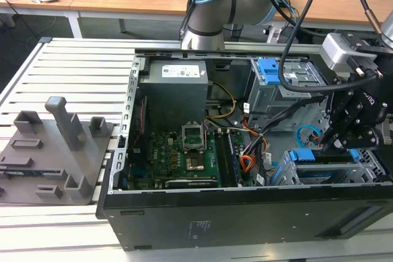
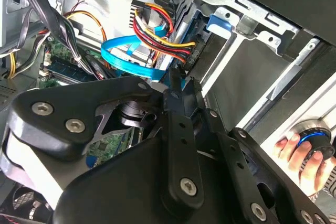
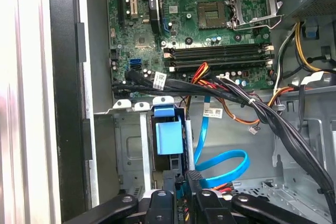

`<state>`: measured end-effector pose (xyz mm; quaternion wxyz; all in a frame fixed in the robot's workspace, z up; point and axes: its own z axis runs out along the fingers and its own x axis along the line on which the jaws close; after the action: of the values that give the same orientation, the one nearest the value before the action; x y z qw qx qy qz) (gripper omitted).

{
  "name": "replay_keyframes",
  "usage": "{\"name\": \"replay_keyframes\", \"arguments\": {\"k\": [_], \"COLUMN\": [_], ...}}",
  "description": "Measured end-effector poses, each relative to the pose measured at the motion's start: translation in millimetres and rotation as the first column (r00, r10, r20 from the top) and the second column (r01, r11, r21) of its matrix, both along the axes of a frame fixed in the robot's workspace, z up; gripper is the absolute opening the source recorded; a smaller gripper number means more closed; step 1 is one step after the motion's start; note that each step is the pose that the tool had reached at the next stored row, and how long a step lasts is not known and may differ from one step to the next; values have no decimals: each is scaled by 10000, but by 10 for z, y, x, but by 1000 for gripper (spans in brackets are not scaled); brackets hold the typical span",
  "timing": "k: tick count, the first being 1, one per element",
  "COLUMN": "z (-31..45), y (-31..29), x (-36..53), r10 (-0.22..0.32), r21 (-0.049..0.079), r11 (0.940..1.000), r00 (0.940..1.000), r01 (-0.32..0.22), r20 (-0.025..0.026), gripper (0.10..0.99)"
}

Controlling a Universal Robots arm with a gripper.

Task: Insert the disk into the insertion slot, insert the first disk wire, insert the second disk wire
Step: 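Insert the second disk wire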

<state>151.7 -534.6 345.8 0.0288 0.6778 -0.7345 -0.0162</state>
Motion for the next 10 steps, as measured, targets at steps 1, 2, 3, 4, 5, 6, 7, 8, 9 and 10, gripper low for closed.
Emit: {"name": "replay_keyframes", "arguments": {"k": [1,2,3,4,5,6,7,8,9,10], "z": [-1,-3,-3,-3,10,22,22,19,12,11], "y": [3,6,12,14,13,13,13,13,14,14], "x": [-1,-2,-2,-2,-2,-2,-2,-2,-2,-2], "r10": [-1,-2,-2,-2,3,16,46,197,524,722], "r21": [18,36,45,44,42,43,54,104,173,180], "r11": [10000,10000,10000,10000,10000,10000,10000,9998,9985,9972], "r00": [10000,10000,10000,10000,10000,10000,10000,9998,9986,9974], "r01": [1,2,2,2,-3,-16,-46,-197,-524,-722], "r20": [1,0,0,0,2,1,1,2,5,5], "gripper": [239,239,239,239,239,239,239,239,239,239]}}
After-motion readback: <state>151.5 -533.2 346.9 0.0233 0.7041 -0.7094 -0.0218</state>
